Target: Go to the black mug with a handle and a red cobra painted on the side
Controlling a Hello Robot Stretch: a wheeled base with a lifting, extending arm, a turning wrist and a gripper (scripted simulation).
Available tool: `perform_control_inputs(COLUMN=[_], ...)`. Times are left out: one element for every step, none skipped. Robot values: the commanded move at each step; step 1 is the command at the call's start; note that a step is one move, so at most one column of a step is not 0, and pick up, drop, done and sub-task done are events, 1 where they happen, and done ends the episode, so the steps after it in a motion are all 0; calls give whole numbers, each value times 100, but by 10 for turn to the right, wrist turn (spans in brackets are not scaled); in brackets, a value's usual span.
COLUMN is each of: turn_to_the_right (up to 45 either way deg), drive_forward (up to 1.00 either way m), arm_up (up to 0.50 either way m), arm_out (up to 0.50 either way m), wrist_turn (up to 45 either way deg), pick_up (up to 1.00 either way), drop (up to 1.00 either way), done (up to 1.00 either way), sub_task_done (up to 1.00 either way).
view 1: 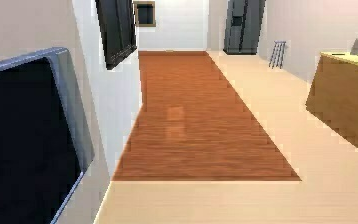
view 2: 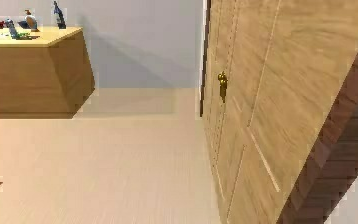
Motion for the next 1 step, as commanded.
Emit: perform_control_inputs(turn_to_the_right=[150], drive_forward=[0], arm_up=[0], arm_out=[0], wrist_turn=[0], pick_up=[0], drop=[0], done=[0], sub_task_done=[0])
